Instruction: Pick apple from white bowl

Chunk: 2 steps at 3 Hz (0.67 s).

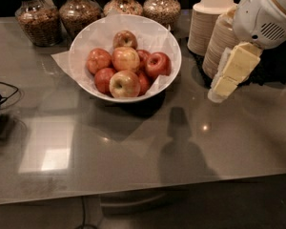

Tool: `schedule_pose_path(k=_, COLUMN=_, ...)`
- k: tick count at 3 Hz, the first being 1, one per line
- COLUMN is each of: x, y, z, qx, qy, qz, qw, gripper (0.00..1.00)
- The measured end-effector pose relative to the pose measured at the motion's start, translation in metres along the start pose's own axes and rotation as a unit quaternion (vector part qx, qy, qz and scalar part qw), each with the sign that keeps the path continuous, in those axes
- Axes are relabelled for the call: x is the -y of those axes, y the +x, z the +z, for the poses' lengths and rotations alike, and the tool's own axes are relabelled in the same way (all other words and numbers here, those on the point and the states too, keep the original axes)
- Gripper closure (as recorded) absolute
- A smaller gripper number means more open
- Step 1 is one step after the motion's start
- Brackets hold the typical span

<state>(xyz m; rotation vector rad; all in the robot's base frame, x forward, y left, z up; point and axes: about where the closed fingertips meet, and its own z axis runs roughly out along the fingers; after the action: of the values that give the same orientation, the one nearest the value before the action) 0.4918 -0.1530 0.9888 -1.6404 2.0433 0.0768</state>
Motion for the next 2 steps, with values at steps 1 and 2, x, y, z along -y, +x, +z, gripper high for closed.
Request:
schedule_pose_path(k=1, x=0.0, y=0.0, z=0.0, qx=0.0, qy=0.0, qz=0.0, qw=1.0, gripper=0.0)
schedule_pose_path(k=2, x=-0.0003, y=-0.0041, z=0.0007, qx=0.015, qy=0.002, qz=0.004, qw=0.9999, gripper=0.0)
